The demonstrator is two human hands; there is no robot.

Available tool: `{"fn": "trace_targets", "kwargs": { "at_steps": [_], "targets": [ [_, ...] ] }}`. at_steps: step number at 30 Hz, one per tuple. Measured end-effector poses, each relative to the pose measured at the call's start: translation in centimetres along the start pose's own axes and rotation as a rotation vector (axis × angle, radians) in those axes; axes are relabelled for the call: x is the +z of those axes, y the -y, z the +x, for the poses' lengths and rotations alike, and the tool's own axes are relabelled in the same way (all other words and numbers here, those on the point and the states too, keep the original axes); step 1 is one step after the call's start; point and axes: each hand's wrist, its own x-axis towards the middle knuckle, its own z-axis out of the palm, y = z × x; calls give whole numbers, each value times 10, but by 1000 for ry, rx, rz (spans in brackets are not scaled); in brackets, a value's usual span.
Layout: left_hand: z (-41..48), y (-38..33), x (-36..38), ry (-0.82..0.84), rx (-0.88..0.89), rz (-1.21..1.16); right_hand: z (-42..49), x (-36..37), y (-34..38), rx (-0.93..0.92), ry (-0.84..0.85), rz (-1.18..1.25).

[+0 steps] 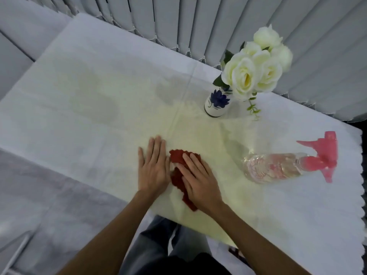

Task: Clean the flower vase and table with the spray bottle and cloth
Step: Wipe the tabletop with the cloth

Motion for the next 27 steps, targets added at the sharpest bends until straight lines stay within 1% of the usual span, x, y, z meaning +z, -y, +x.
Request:
{"fn": "trace_targets", "kwargs": {
  "at_steps": [1,2,4,6,8,10,13,15,17,19,21,23,24,25,26,27],
  "targets": [
    [-2,5,1,-12,-8,-8,1,-3,-14,-26,-11,-24],
    [-4,11,0,-31,-25,-5,10,-5,-27,2,-34,-48],
    [-7,18,-2,-64,-53,13,48,-3,-41,168,-106,-79],
    [-11,18,-2,-72,-52,27,90,5,-29,325,-161,-84],
    [-12,16,0,-75,-56,23,123,18,-2,387,-173,-92],
    [-13,20,1,-58,-54,22,136,26,23,293,-157,-67],
    [-14,27,0,-58,-16,34,112,26,38,28,-68,-24],
    [-13,27,-1,-66,-14,36,75,17,23,-85,-4,-29],
    [-13,25,-1,-78,-22,18,35,6,-9,-88,-16,-66],
    [-12,24,-1,-82,-24,-7,8,-8,-48,69,-85,-96],
    [-11,23,0,-98,-34,-17,9,-15,-72,309,-141,-126],
    [-12,22,0,-103,-32,-23,36,-9,-64,529,-185,-138],
    [-12,22,0,-104,-31,-27,54,-5,-51,606,-201,-125],
    [-11,22,0,-102,-33,-28,70,0,-36,652,-207,-100],
    [-10,22,0,-90,-39,-31,82,4,-19,642,-197,-64],
    [-9,21,0,-71,-47,-33,89,8,-3,581,-167,-33]
  ]
}}
